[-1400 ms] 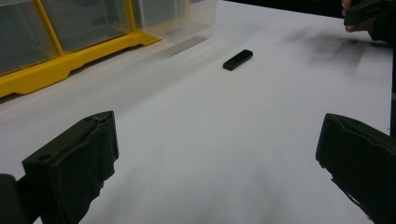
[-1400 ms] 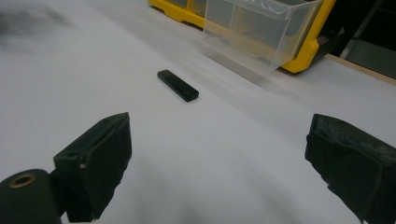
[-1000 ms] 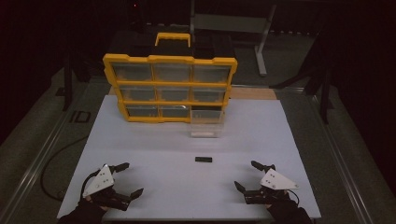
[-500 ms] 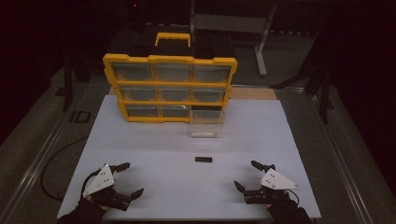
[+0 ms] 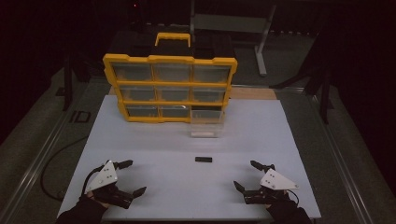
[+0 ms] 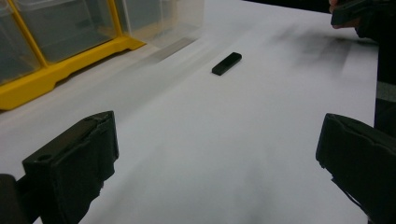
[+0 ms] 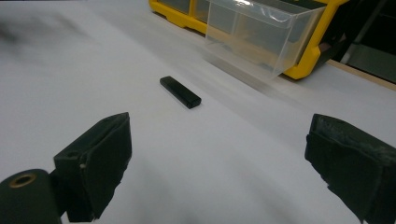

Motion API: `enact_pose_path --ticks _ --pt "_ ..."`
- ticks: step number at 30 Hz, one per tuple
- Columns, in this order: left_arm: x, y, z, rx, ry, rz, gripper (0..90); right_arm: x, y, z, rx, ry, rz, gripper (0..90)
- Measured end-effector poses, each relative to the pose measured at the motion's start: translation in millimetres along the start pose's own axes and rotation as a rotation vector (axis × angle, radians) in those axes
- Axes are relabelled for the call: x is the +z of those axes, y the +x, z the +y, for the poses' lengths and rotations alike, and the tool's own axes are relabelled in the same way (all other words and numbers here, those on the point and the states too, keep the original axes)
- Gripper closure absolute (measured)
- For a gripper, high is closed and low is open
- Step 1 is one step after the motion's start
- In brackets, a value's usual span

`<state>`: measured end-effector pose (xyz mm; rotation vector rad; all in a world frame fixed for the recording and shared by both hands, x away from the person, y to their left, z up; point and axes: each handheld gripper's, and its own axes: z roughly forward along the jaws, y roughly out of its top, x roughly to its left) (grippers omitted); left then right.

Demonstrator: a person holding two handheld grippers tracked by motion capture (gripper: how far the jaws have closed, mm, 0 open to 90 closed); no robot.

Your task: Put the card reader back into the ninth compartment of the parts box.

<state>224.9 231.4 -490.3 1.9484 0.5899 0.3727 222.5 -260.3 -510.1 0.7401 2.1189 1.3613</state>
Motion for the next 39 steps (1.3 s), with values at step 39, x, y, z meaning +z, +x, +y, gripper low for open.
enact_pose_path --ticks 39 --pt "41.3 13.1 94.2 0.155 0.075 -0.152 0.5 -0.9 0.4 1.0 0.002 -0.012 0.014 7.6"
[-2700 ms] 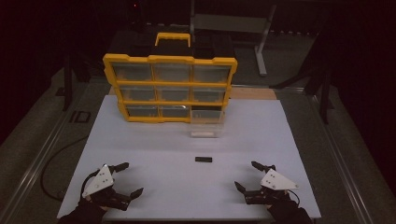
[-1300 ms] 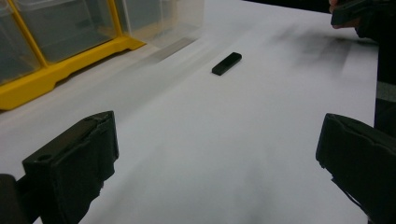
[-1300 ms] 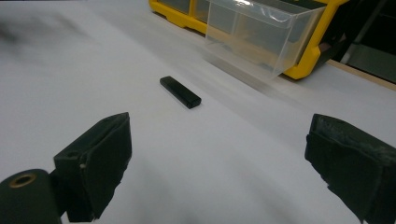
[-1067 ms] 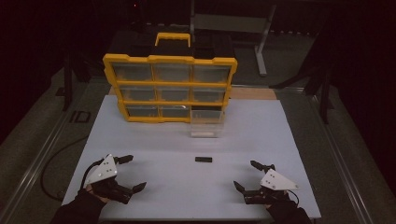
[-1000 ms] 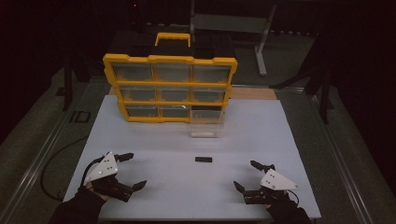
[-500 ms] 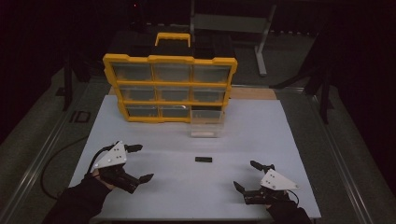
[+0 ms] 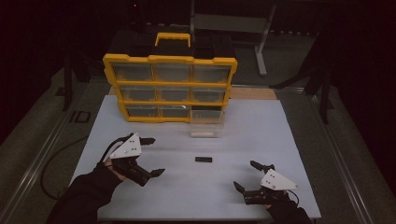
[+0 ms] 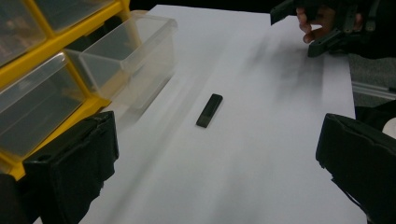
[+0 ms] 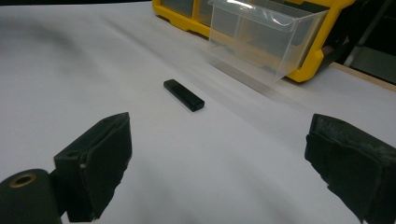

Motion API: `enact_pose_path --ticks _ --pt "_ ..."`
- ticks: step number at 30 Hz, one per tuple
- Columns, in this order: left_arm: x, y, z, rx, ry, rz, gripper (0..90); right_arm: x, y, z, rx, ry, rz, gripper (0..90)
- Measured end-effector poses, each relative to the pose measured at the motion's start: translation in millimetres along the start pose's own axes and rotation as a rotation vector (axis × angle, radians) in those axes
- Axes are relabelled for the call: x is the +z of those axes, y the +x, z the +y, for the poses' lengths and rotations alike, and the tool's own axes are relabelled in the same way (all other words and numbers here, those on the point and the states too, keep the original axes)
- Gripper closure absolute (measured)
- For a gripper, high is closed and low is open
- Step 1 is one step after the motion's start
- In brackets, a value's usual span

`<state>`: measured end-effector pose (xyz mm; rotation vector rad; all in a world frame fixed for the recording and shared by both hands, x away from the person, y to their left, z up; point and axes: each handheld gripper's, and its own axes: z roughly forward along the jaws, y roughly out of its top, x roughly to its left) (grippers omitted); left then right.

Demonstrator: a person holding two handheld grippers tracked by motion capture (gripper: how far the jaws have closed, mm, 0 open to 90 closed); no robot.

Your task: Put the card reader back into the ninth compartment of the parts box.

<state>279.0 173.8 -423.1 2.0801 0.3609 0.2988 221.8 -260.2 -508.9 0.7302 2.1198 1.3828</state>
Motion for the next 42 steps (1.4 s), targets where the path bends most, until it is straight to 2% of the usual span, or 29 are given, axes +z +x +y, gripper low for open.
enact_pose_path --ticks 6,14,19,24,27,42 --pt "10.3 0.1 11.6 0.029 0.029 -0.028 0.5 0.3 0.5 0.1 0.012 -0.002 0.001 7.7" --pt "21.1 1.8 19.7 0.046 0.063 -0.056 0.5 0.0 0.7 0.4 0.013 -0.003 0.004 7.7" --pt "30.9 1.6 26.1 0.063 0.089 -0.089 0.4 -0.1 0.4 0.5 0.019 0.002 0.007 7.6" --pt "39.7 1.0 31.4 0.099 0.117 -0.099 0.5 0.2 0.7 0.3 0.006 0.000 0.009 7.7" --pt "46.4 0.7 35.5 0.120 0.139 -0.102 0.5 0.7 1.0 0.4 0.006 0.000 0.007 7.7" --pt "83.2 3.1 53.0 0.178 0.231 -0.180 0.5 1.3 0.9 0.1 0.000 -0.003 0.015 7.7"
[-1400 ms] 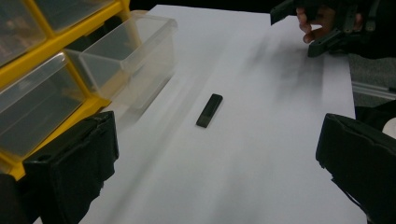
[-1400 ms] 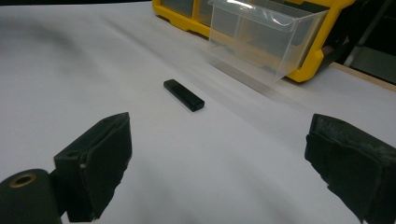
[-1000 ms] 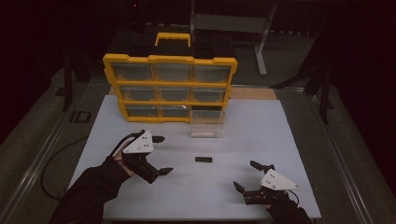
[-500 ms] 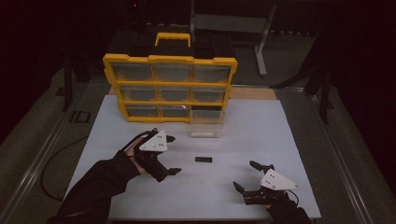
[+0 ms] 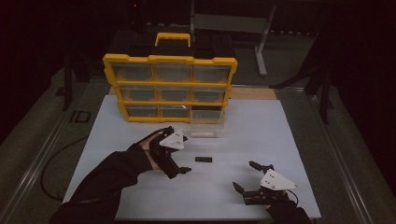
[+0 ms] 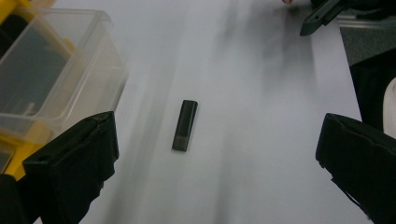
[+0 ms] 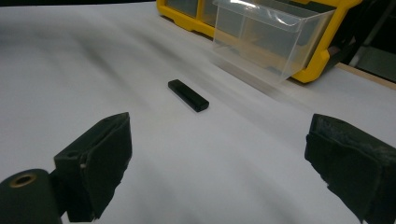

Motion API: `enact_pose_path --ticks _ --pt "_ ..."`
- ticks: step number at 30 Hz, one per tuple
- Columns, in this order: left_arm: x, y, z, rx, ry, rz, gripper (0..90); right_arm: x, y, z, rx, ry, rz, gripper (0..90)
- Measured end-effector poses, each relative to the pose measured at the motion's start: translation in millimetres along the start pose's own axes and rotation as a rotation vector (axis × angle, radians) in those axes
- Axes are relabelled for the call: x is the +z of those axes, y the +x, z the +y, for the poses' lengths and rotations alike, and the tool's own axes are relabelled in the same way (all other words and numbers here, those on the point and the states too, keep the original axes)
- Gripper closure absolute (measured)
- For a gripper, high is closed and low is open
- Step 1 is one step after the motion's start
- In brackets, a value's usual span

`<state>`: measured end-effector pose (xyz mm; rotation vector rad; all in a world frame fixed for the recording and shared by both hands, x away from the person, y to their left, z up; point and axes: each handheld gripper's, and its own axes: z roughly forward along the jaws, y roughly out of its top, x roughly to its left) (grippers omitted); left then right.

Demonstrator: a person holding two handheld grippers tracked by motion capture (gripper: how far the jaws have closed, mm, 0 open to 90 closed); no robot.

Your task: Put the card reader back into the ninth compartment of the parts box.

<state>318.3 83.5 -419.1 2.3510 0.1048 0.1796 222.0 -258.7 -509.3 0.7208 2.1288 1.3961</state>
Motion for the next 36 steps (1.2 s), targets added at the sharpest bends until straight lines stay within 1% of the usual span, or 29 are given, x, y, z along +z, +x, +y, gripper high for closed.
enact_pose_path --ticks 3,6,9,11,14,16,18,19,28,35,36 --pt "8.3 2.7 4.3 0.014 0.035 -0.012 0.5 0.1 0.1 0.0 -0.001 0.001 0.002 7.7" --pt "16.3 5.5 7.7 0.011 0.059 -0.030 0.5 0.0 0.4 0.0 0.002 0.003 0.005 7.7" --pt "23.6 7.9 10.3 0.022 0.095 -0.040 0.5 -0.1 0.3 0.0 0.003 0.002 0.005 7.7" --pt "28.3 9.4 11.5 0.032 0.124 -0.041 0.5 0.0 0.2 -0.2 0.004 0.003 0.005 7.7" --pt "34.8 11.1 12.5 0.032 0.150 -0.043 0.5 0.1 0.3 -0.2 0.003 0.004 0.007 7.7" --pt "38.1 12.7 13.4 0.034 0.163 -0.044 0.5 0.0 0.3 -0.1 0.003 0.003 0.007 7.7" --pt "38.1 12.7 13.4 0.034 0.163 -0.044 0.5 -0.1 0.1 -0.1 0.003 0.005 0.007 7.7" --pt "43.7 14.4 15.1 0.033 0.181 -0.051 0.5 -0.1 0.0 -0.2 0.005 0.005 0.008 7.7" --pt "60.9 19.2 19.3 0.051 0.251 -0.068 0.6 0.1 -0.1 -0.2 0.008 0.005 0.009 7.8" --pt "72.5 22.1 20.4 0.068 0.289 -0.075 2.6 -0.3 -0.7 -0.4 0.013 0.003 0.009 7.8" --pt "74.4 22.5 20.2 0.064 0.290 -0.075 3.2 -0.3 -0.8 -0.5 0.014 0.000 0.010 7.8"
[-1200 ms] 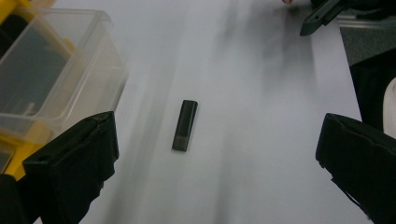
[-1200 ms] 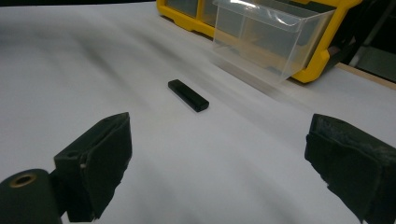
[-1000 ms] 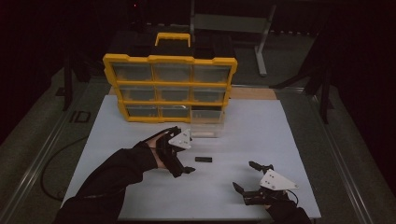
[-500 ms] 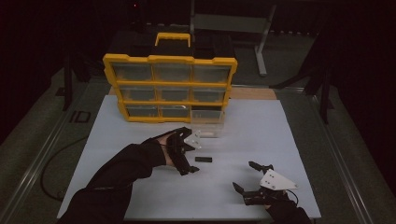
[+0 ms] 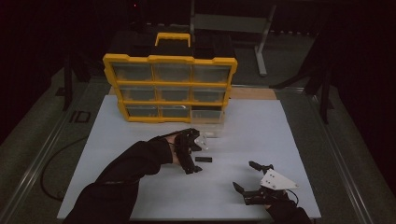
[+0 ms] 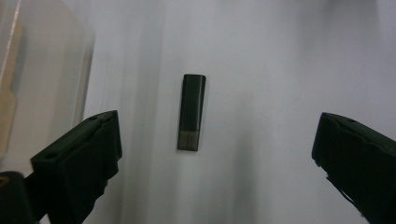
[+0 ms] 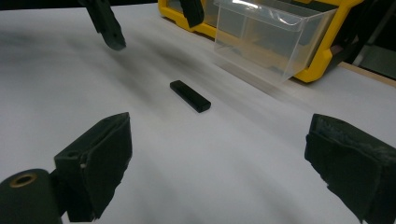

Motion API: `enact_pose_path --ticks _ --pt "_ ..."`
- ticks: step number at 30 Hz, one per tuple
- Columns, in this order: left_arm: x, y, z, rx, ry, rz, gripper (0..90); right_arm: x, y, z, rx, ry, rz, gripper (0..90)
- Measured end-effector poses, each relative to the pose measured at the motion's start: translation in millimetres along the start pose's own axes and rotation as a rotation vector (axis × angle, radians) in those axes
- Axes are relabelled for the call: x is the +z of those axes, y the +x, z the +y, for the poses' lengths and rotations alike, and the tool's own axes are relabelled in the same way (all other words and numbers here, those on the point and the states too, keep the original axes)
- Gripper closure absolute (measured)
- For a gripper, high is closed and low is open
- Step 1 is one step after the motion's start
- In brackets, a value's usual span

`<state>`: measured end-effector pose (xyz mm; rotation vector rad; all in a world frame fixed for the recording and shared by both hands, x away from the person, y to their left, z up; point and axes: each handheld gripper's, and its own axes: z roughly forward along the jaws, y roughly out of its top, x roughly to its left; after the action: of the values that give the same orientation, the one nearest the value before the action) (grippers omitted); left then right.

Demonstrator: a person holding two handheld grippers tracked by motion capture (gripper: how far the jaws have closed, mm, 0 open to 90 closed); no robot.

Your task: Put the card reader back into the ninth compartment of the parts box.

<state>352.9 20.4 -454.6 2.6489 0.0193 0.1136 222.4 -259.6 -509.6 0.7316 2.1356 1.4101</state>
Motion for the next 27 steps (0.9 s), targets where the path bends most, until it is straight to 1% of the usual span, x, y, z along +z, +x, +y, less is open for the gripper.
enact_pose_path --ticks 2,4,7,9,10,11,13,14,16,19,22,23,24,25,27 --pt "2.8 1.9 0.4 0.000 0.008 -0.004 4.8 -0.1 -0.1 0.0 0.002 0.000 -0.001 7.8" --pt "5.8 3.5 0.9 0.003 0.017 0.001 5.4 0.0 -0.3 -0.1 0.003 -0.002 0.000 7.8" --pt "10.5 5.1 2.0 -0.006 0.020 -0.003 8.4 0.1 -0.3 -0.1 0.003 0.000 0.000 7.8" --pt "13.5 6.5 3.0 0.000 0.034 -0.003 10.7 0.2 -0.1 0.0 0.000 0.001 0.000 7.8" --pt "15.2 7.1 3.3 -0.001 0.036 -0.008 11.7 0.2 -0.1 0.1 -0.002 0.001 0.001 7.8" --pt "16.6 7.4 3.6 -0.001 0.042 -0.003 12.2 0.1 -0.1 0.1 -0.002 0.001 0.000 7.8" --pt "19.3 8.5 4.1 0.002 0.050 -0.006 15.5 0.2 -0.1 -0.1 0.000 -0.001 0.002 7.8" --pt "19.3 8.5 4.1 0.002 0.050 -0.006 15.6 0.2 -0.1 -0.1 0.000 -0.001 0.002 7.8" --pt "22.9 9.6 5.4 0.009 0.077 -0.005 16.5 0.1 -0.1 0.0 0.000 0.000 0.002 7.8" --pt "26.3 10.1 6.6 0.017 0.100 -0.011 20.8 0.3 -0.2 0.0 -0.005 0.000 0.001 7.8" --pt "29.4 10.3 7.0 0.014 0.112 -0.007 27.8 0.2 -0.1 0.0 -0.003 0.001 0.002 7.8" --pt "29.4 10.3 7.0 0.014 0.112 -0.007 29.1 0.2 -0.1 0.0 -0.003 0.001 0.002 7.8" --pt "30.7 11.5 6.8 0.013 0.122 -0.007 29.1 0.2 0.0 -0.1 -0.001 -0.001 0.004 7.8" --pt "31.5 12.0 6.6 0.014 0.132 -0.003 32.4 0.2 -0.1 -0.1 0.000 -0.001 0.004 7.8" --pt "33.5 12.7 6.0 0.012 0.141 0.003 35.2 0.2 0.0 -0.1 0.000 -0.002 0.005 7.8"
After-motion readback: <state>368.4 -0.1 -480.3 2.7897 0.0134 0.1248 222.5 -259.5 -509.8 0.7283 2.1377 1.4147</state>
